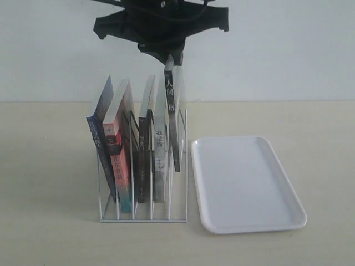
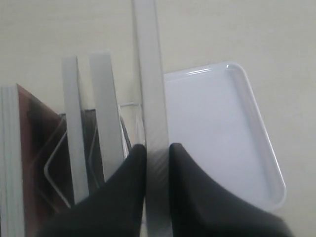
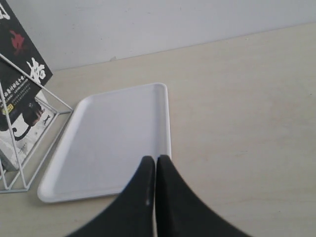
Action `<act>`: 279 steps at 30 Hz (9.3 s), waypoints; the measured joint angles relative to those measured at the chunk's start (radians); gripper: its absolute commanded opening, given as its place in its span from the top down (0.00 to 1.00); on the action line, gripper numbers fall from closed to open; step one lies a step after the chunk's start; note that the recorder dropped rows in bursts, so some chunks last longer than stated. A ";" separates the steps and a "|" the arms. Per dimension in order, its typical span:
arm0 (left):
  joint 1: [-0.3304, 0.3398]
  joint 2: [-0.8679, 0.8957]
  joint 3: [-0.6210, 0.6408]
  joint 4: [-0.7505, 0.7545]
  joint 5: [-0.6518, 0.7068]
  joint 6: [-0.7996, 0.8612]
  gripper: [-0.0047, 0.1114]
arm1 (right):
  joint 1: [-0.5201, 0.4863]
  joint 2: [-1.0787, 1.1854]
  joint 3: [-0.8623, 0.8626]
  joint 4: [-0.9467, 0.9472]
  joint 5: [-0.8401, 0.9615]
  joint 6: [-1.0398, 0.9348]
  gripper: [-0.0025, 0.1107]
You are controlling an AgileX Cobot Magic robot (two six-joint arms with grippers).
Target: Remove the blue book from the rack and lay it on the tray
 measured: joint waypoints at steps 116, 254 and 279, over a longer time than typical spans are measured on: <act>0.165 -0.210 0.370 0.178 0.050 0.034 0.67 | 0.000 0.000 0.000 0.001 0.000 0.000 0.98; 0.324 -0.093 0.347 -0.113 -0.186 0.300 0.67 | 0.000 0.000 0.000 0.001 0.000 0.000 0.98; 0.324 -0.082 0.395 -0.113 -0.215 0.300 0.68 | 0.000 0.000 0.000 0.001 0.000 0.000 0.98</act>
